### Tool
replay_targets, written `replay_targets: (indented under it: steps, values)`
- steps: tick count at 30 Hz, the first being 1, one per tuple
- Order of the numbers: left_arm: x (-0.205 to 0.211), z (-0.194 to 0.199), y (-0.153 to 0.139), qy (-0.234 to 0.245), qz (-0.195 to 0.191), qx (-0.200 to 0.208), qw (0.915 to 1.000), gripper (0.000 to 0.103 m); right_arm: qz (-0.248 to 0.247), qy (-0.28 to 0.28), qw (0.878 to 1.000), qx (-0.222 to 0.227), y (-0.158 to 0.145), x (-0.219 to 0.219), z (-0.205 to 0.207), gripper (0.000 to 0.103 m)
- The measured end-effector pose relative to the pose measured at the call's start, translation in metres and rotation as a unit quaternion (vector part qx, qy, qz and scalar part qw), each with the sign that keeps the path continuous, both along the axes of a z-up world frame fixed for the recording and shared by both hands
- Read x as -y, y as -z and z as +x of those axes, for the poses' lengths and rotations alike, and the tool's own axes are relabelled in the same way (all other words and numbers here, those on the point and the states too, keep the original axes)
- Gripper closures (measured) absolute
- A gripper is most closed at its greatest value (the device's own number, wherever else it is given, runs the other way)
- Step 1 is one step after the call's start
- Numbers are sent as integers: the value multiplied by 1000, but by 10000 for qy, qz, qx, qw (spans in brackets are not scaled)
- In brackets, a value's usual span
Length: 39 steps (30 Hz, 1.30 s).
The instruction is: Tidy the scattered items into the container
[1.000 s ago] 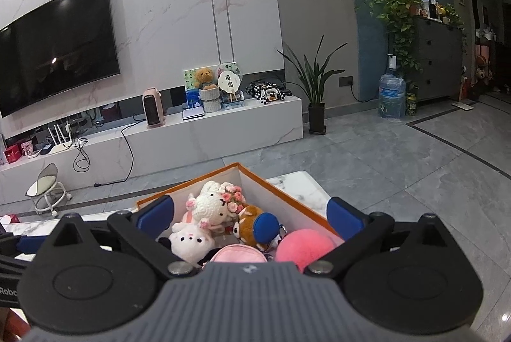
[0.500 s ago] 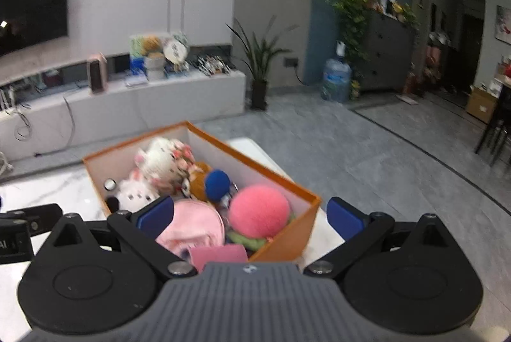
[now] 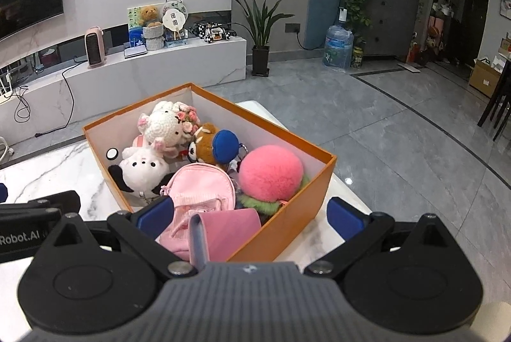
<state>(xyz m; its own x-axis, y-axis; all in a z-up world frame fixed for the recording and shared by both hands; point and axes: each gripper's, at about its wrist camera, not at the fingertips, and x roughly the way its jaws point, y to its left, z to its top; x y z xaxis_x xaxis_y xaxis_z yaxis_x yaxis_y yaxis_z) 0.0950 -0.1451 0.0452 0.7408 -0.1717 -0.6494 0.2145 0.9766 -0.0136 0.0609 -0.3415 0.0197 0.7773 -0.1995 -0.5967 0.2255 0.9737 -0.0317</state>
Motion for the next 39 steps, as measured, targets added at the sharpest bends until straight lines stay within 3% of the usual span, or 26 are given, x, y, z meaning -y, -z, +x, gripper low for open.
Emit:
replay_targets:
  steps: [39]
  values:
    - [1,4,4,57,-7,-62,10000,0,20,110,9999,-101,1,0,5,1]
